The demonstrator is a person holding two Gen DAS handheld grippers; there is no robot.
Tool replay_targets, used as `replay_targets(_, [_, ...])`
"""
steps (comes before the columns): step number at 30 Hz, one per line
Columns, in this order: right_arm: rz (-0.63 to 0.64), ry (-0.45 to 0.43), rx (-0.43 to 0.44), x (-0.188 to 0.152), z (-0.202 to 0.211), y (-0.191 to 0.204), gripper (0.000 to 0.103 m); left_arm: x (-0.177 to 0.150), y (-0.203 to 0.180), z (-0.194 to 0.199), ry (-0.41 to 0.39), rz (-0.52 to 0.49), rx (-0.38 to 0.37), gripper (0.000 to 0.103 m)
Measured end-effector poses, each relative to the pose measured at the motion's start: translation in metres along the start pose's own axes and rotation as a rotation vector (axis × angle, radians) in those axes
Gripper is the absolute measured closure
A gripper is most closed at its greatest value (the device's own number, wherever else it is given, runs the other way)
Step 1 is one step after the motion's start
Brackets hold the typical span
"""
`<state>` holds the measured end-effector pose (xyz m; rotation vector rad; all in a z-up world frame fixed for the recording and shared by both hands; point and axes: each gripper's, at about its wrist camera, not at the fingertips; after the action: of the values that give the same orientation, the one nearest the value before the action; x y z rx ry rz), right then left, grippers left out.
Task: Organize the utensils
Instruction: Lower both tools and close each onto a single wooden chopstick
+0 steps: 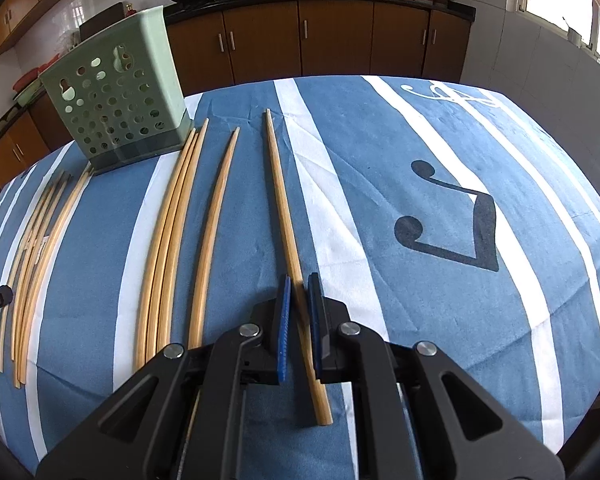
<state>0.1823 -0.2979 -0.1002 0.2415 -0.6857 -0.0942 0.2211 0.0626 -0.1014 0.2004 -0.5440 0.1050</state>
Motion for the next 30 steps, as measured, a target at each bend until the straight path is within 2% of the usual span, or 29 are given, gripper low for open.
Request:
replay_targets(6, [-0.040, -0.021, -0.022, 0.015, -0.009, -0.018, 0.093, 0.017, 0.018, -0.015, -0.030, 0.043, -0.044, 0.095])
replay_targets(14, [-0.020, -0.029, -0.020, 0.005, -0.004, -0.016, 0.093, -0.006, 0.023, -0.003, -0.054, 0.052, -0.078, 0.094])
replay_targets(24, [-0.016, -0.029, 0.009, 0.000, 0.000, -0.017, 0.094, -0.025, 0.021, 0.009, -0.064, 0.035, -0.068, 0.095])
replay_targets(27, [-0.019, -0.071, 0.024, 0.001, 0.012, -0.017, 0.094, -0.025, 0.023, 0.011, -0.047, 0.031, -0.069, 0.095])
replay_targets(30, [-0.005, -0.123, 0.035, 0.005, 0.029, -0.015, 0.094, -0.023, 0.027, 0.022, -0.079, 0.029, -0.056, 0.095])
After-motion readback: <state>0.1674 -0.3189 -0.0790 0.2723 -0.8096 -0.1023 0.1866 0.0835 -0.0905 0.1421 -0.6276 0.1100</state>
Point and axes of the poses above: each gripper's, at about its wrist camera, not at the fingertips, and z roughly against the way its jaws point, y to its left, x to its top, and after that the axes turned 13 degrees about x, right-handed
